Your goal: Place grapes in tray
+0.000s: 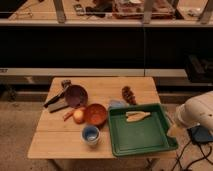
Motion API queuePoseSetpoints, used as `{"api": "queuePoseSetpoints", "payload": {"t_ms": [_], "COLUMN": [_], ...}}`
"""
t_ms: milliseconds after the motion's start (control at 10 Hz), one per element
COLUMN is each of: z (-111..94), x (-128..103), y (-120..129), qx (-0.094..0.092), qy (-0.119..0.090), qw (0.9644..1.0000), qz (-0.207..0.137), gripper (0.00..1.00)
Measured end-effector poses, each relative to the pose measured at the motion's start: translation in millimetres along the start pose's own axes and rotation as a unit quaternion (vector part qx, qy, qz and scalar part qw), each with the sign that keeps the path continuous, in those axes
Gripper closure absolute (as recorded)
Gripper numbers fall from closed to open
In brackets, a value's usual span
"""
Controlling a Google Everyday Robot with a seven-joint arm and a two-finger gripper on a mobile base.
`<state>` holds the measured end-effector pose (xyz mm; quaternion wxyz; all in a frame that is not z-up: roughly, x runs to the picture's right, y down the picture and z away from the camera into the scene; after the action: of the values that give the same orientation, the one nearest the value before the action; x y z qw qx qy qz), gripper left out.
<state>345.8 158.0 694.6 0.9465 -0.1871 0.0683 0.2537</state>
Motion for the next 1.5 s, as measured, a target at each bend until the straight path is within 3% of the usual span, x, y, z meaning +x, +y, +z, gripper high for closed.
{"api": "queuePoseSetpoints", "payload": {"t_ms": [1100, 1300, 1500], "z": [-1, -4, -1], "x": [-2, -20, -60], "y": [-3, -19, -53], "qx": [0.006, 0.019, 0.031], "qy": [-0.005, -0.016, -0.031], "qw": [1.0, 0.9997, 0.999], "qz": [0.003, 0.006, 0.005], "gripper": [0.21, 0.21, 0.21]}}
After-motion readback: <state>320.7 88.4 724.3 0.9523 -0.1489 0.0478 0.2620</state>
